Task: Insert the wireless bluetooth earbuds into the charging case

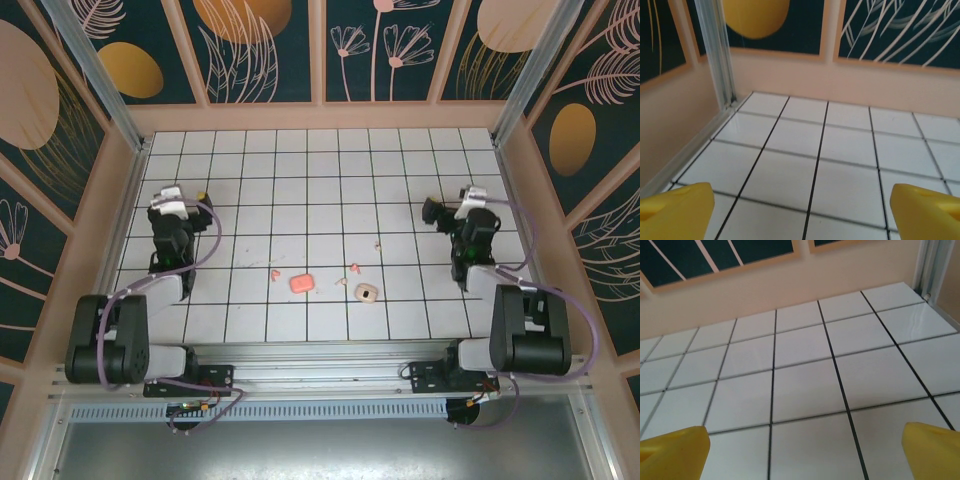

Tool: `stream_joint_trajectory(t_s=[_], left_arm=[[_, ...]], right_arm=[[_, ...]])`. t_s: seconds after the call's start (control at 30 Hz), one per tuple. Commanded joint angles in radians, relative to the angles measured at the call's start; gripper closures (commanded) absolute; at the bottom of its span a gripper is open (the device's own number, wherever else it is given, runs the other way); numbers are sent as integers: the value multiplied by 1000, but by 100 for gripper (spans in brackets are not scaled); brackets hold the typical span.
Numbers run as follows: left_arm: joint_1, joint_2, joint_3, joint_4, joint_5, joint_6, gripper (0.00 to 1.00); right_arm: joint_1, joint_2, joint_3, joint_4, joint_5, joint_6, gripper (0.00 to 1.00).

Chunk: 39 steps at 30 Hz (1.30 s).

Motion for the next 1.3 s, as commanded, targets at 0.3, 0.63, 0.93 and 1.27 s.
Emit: stream_joint_trajectory(t_s=[0.3, 0.63, 0.93, 1.27], left_arm=[[-70, -203, 273, -903, 122, -102, 33], [-167, -100, 358, -1100, 184, -247, 42], [-188, -31, 356, -1083, 193, -215, 41], [-188, -15, 348, -1071, 204, -192, 41]], right_arm=[[296, 12, 543, -1469, -7, 268, 1], [616, 68, 577, -1626, -15, 695, 16], [756, 188, 536, -1515, -40, 849, 25], [776, 283, 531, -1497, -28, 853, 25]])
